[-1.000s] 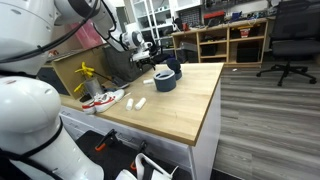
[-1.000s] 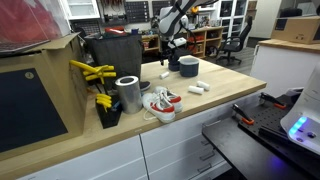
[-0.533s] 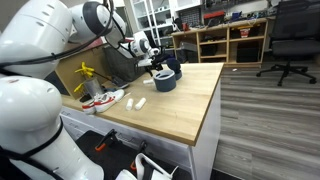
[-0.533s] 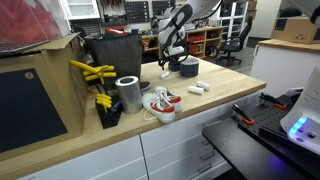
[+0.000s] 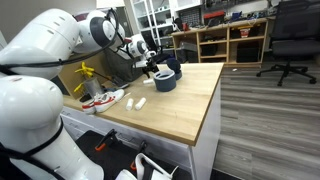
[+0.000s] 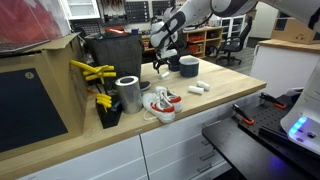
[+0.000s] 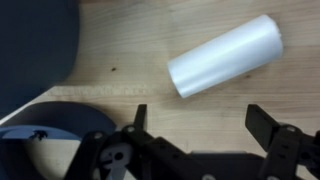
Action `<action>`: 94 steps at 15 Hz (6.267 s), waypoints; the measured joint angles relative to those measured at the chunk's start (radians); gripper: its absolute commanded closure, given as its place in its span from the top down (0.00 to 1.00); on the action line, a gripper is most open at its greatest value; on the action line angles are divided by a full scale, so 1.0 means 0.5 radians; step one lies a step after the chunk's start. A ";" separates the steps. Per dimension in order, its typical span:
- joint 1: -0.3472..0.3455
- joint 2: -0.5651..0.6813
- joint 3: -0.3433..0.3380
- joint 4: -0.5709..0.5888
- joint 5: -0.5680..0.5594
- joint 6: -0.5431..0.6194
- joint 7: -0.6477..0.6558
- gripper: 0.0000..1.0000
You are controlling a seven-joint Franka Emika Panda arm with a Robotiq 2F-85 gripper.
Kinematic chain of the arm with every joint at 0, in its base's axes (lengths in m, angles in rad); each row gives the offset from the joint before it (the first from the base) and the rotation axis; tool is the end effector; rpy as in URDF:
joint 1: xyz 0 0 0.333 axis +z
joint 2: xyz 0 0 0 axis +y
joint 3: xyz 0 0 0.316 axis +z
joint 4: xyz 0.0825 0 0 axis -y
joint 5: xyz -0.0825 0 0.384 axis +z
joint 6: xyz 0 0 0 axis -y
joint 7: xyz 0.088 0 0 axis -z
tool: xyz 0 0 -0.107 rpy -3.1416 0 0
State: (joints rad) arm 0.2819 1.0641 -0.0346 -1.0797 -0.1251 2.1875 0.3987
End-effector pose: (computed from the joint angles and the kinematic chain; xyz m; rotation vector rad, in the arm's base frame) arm 0.7518 0.1944 0.1729 3.0249 -0.0949 0.1275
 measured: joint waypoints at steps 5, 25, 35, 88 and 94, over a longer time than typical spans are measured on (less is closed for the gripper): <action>0.026 0.007 -0.003 0.092 -0.012 -0.216 -0.015 1.00; 0.000 -0.239 0.133 -0.492 -0.173 -0.270 -0.710 1.00; -0.095 -0.771 0.270 -0.939 -0.225 -1.167 -1.288 1.00; -0.579 -1.078 0.293 -1.348 -0.212 -0.291 -2.364 0.01; -0.625 -1.164 0.230 -1.473 -0.212 -0.306 -2.345 0.01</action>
State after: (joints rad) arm -0.0305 0.4820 0.0804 -1.8161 -0.2310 2.0344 -0.7736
